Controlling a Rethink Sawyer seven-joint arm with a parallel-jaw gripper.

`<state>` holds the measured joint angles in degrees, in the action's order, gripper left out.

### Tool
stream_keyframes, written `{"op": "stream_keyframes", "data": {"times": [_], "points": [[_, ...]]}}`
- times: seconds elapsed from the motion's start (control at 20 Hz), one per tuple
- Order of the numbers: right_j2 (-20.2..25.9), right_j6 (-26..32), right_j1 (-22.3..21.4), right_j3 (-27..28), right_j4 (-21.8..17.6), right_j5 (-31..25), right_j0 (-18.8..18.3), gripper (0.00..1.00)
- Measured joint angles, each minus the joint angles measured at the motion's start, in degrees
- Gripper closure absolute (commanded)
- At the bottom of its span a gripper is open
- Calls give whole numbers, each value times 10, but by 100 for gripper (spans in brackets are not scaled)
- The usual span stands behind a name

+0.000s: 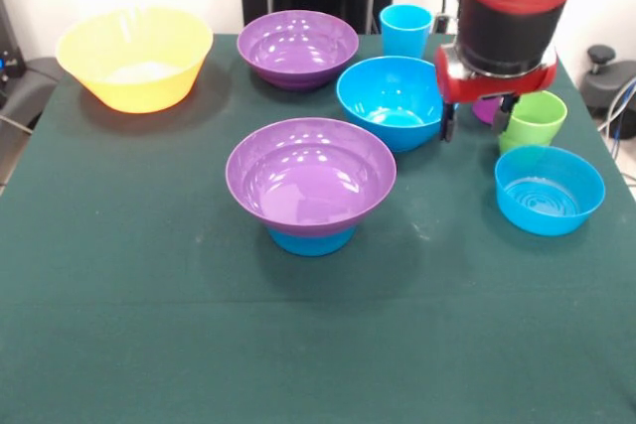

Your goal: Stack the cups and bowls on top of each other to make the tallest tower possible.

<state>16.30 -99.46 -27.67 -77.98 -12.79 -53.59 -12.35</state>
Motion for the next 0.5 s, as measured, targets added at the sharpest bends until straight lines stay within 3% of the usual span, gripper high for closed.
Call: {"op": "stream_keyframes", "data": {"times": [0.2,0.5], "points": [[40,21,17,0,-1,-11,-41,0],[76,58,31,4,-9,-29,-64,0]]}}
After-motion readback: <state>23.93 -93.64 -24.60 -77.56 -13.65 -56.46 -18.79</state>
